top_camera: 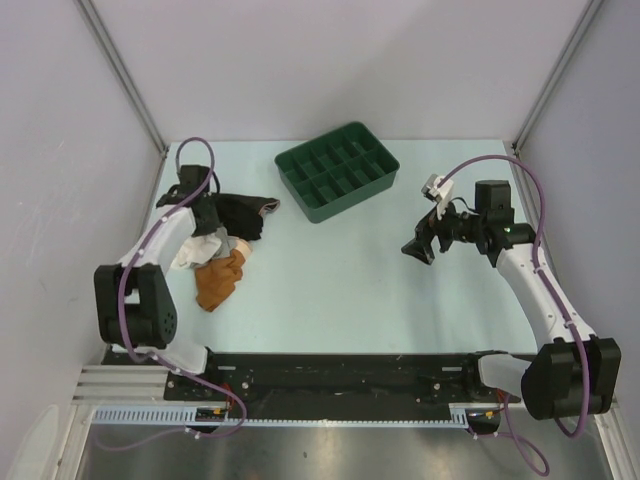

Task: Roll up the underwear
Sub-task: Pick up the underwear from the center of the board, then place the underwear at the center of the board.

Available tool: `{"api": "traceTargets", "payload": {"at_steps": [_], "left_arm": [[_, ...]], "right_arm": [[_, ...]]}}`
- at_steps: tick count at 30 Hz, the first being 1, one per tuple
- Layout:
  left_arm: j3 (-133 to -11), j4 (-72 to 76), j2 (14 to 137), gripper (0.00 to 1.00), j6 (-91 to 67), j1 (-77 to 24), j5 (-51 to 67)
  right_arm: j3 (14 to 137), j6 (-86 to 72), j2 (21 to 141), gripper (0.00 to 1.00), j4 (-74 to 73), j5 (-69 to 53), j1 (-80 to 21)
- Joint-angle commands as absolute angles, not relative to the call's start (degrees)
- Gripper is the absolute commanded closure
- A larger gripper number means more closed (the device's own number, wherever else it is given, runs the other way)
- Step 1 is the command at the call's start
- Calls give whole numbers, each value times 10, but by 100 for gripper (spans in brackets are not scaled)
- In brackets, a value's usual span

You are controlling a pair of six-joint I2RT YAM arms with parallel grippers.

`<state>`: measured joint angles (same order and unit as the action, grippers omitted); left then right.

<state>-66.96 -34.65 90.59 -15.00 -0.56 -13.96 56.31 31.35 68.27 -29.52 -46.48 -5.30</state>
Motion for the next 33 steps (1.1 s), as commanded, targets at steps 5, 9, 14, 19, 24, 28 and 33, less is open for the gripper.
{"api": "traceTargets", "payload": {"at_steps": [5, 9, 14, 19, 24, 28, 33], "left_arm": [[-710, -366, 704, 100, -140, -3, -181], [-758, -378, 650, 100, -132, -23, -129], [-865, -404, 656, 100, -141, -188, -80], [-911, -385, 698, 100, -182, -372, -67], [-939, -339, 757, 100, -228, -499, -44], [-925, -274, 807, 99, -272, -536, -5], [-841, -160, 852, 100, -346, -536, 26]], "right_arm": [[588, 318, 692, 0, -300, -464, -59], [589, 318, 692, 0, -300, -462, -59], [590, 318, 686, 0, -300, -461, -57], [589, 316, 679, 0, -301, -470, -47], [589, 316, 668, 0, -301, -477, -27], [589, 314, 657, 0, -301, -489, -11], [589, 311, 651, 0, -303, -504, 23]]}}
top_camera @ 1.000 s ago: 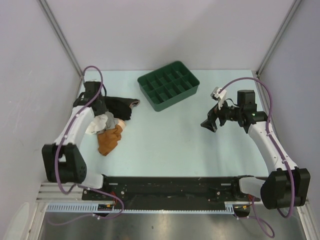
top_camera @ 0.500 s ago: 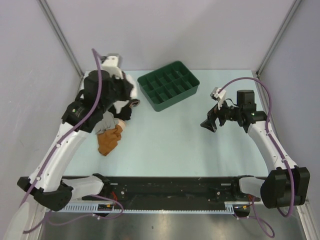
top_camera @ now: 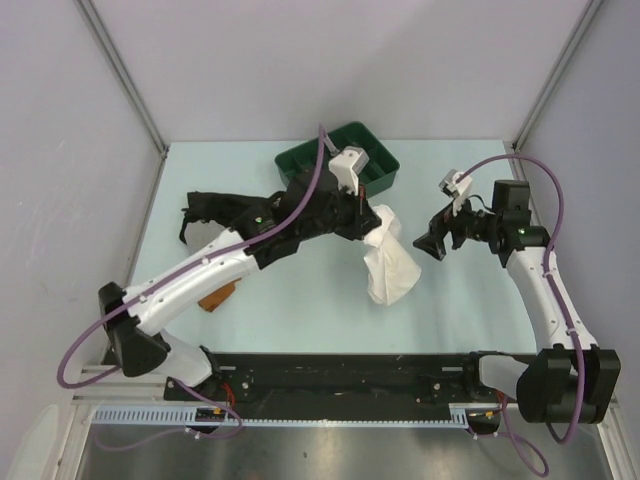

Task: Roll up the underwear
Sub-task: Place the underwear at the center of the board.

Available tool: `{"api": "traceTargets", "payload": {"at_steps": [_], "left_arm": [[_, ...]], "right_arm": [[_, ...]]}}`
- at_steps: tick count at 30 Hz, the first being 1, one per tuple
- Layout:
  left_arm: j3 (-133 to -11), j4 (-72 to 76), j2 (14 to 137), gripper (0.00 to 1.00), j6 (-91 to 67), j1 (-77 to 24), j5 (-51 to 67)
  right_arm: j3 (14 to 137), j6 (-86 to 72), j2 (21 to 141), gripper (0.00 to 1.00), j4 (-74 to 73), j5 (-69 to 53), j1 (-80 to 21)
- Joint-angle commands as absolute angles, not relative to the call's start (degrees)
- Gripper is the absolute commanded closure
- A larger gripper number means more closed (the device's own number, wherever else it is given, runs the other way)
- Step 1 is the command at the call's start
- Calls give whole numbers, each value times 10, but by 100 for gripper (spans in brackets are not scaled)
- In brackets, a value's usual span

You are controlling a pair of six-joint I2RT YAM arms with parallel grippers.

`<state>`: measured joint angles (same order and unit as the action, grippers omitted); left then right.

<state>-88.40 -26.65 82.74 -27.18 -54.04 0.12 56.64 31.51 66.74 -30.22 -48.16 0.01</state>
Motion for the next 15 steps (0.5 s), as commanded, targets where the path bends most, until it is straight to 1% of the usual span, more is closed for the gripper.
{"api": "traceTargets", "payload": {"at_steps": [1, 4, 5, 6, 8, 9, 10, 11, 12, 14, 15], "left_arm": [[-814, -146, 863, 100, -353, -534, 23], [-759, -100, 931, 99, -382, -504, 22], [-745, -84, 949, 85, -388, -479, 30], [-726, -90, 982, 79, -386, -465, 31], [-703, -103, 992, 62, -364, -430, 19], [-670, -105, 968, 58, -351, -422, 5], [-654, -105, 947, 53, -334, -418, -34], [-637, -109, 918, 42, -296, -417, -59], [-606, -109, 865, 37, -277, -417, -75], [-571, -105, 804, 29, -237, -417, -94], [-532, -100, 780, 26, -232, -417, -96]], "right_arm": [[588, 312, 651, 0, -304, -503, 24], [588, 318, 657, 0, -308, -495, 23], [588, 325, 660, 0, -310, -493, 22], [588, 330, 666, 0, -315, -493, 21], [587, 373, 674, 0, -330, -500, 17], [586, 403, 681, 0, -359, -510, 14], [584, 430, 686, 0, -373, -524, 4], [578, 472, 692, 0, -384, -527, 2], [575, 491, 703, 0, -395, -530, -19], [564, 523, 715, 0, -396, -521, -59], [563, 550, 734, 1, -398, -519, -68]]}}
